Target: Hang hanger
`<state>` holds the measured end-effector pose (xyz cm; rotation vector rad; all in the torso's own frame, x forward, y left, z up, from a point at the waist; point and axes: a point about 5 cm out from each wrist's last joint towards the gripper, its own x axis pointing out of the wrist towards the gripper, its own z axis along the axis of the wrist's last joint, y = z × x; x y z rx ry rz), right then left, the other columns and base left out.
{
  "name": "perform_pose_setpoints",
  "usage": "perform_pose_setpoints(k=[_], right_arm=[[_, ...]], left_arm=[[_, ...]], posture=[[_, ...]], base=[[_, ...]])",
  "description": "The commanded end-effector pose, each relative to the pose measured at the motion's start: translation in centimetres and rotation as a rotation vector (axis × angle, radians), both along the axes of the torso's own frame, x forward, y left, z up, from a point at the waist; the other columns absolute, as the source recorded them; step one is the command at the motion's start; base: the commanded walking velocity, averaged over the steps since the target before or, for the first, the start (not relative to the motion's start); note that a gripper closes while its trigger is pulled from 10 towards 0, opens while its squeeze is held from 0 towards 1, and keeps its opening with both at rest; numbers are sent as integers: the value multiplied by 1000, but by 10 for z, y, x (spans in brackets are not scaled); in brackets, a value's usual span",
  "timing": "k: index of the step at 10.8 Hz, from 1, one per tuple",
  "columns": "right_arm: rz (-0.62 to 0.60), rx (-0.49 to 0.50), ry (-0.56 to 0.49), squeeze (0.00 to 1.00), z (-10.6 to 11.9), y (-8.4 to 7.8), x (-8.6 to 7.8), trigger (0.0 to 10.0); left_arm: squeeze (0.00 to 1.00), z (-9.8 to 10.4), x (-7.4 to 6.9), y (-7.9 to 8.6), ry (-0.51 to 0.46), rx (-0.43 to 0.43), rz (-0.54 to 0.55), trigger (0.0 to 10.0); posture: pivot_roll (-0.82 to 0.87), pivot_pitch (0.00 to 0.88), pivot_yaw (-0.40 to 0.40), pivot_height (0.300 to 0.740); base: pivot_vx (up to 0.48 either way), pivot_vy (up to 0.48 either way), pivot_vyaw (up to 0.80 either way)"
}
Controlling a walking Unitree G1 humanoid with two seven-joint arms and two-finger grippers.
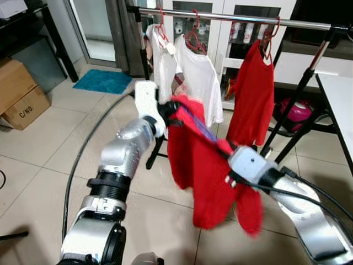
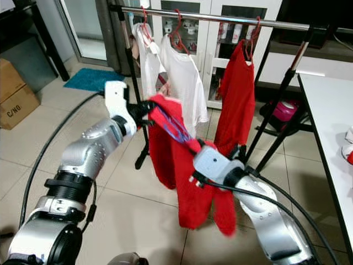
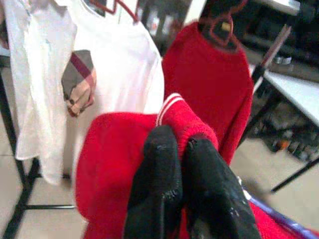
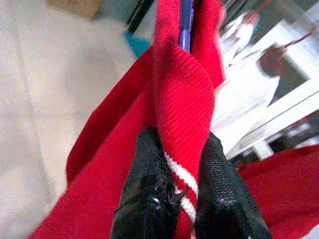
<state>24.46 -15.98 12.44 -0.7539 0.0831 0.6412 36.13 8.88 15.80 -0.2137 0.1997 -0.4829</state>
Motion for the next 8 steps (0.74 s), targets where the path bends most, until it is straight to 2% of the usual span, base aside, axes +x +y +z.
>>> perform_pose_setpoints(k=[1,2,4,5,6,7,8], right_arm=[[-51,-88,123,0,-14,-22,-7,0],[-57,-104,156,0,-14,-27,-9,0],[33,-118,310,0,-15,-36,-25,0],[92,-137,477,0,-19,-43,-45,0],[92,-133,529,0,-19,-46,-49,0],[76,-107,566,0,-16,-49,-51,0],[43,-37,561,0,-12,-49,-48,0]], left_arm=[[0,13,8,41,-85,92,172,0],[0,12,7,42,-91,118,178,0],[0,21,13,67,-189,295,303,0],[0,47,18,89,-344,437,408,0],[0,57,19,96,-395,482,436,0],[0,70,18,98,-483,570,409,0],[0,83,12,89,-599,660,328,0]], posture=[[63,23,66,740],[63,25,66,740],[63,27,63,740],[63,28,63,740],[63,28,63,740],[63,28,66,740],[61,29,68,740]], base=[[0,0,0],[0,0,0],[0,0,0],[0,0,0],[0,0,0],[0,0,0],[0,0,0]])
